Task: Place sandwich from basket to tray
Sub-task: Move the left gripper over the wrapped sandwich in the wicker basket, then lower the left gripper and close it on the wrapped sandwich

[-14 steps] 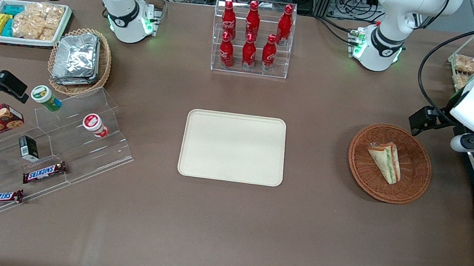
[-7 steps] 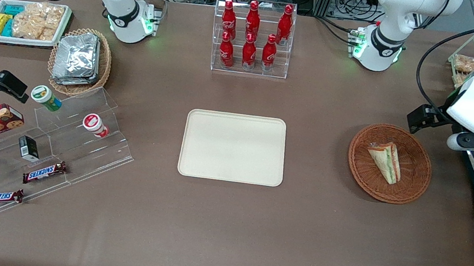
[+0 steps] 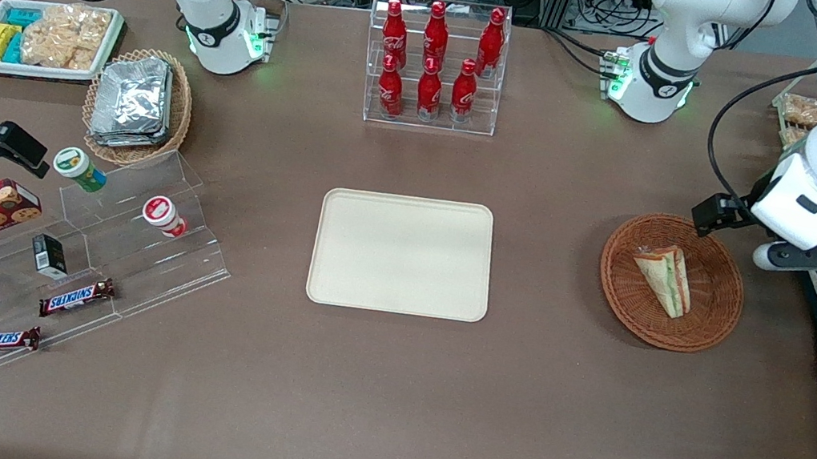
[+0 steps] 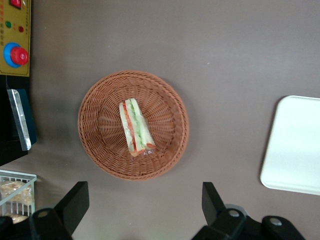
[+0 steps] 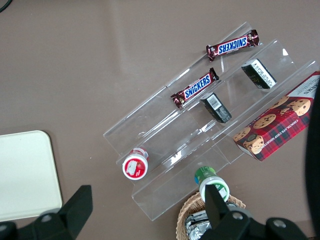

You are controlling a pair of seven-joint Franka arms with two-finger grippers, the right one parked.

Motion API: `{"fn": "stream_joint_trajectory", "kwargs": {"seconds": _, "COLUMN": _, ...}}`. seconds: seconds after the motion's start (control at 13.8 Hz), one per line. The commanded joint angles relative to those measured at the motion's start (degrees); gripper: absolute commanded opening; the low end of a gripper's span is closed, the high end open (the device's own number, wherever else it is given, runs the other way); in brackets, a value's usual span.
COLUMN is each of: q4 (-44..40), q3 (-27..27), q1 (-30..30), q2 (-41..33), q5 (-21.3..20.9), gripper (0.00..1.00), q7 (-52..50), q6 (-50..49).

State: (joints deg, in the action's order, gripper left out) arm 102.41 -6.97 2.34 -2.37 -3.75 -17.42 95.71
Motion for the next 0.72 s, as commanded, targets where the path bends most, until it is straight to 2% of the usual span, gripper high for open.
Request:
{"fn": "stream_joint_trajectory", "kwargs": {"seconds": 0.0, "q4": 11.65, "q3": -0.15, "q1": -3.30, "q2": -5.63, "q5": 0.67, "gripper": 1.00, "q7": -1.90, "q6": 7.02}}
{"fn": "stream_joint_trajectory", "kwargs": {"seconds": 0.29, "q4": 26.05, "q3": -0.06, "q1": -3.58, "q2": -7.92, "q5": 0.41, "gripper": 1.00, "q7": -9.54, "q6": 21.84}}
{"fn": "stream_joint_trajectory", "kwargs": {"seconds": 0.43, "q4": 30.63, "q3": -0.06, "q1": -3.66, "q2": -5.91, "q5": 0.41, "gripper": 1.00, "q7": -11.92, "q6": 29.58}}
{"fn": "stream_joint_trajectory", "kwargs": {"seconds": 0.65, "q4": 39.42, "q3": -0.07, "q1": -6.21, "q2": -1.35, "q5": 0.32, "gripper": 1.00, "q7": -12.11, "q6": 46.89}}
